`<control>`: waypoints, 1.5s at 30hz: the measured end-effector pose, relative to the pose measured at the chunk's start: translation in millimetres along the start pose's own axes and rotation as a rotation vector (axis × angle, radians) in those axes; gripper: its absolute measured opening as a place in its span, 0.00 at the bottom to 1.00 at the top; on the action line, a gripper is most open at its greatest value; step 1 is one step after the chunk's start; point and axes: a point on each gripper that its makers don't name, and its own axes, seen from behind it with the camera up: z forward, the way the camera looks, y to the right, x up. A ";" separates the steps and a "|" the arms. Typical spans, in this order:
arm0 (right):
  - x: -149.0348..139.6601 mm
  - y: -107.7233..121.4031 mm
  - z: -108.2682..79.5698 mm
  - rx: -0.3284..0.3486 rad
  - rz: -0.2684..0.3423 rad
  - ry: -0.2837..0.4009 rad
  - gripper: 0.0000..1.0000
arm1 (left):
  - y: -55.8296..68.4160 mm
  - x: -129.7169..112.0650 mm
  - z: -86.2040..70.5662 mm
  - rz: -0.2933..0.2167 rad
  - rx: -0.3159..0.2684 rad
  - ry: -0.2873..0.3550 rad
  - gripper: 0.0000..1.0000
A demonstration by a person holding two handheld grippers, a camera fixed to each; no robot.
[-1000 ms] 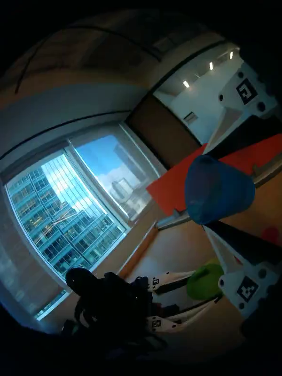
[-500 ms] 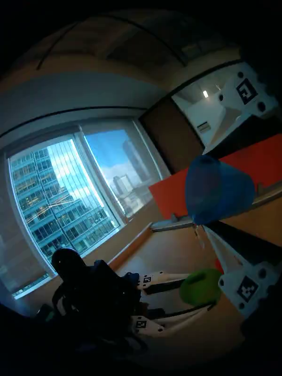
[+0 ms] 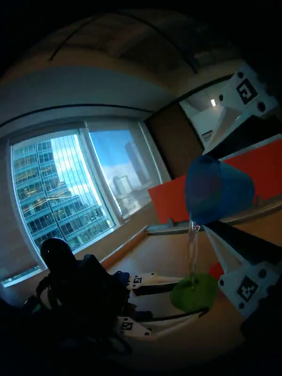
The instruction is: Pour water
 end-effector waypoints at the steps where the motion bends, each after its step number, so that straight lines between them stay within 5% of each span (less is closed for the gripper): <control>1: -0.2 0.4 0.3 -0.002 -0.006 -0.001 0.91 | 0.2 0.0 0.3 0.000 -0.001 0.000 0.86; 45: 3.1 26.0 0.8 -0.069 -0.206 0.011 0.91 | 1.9 0.5 4.9 -0.002 -0.006 -0.009 0.86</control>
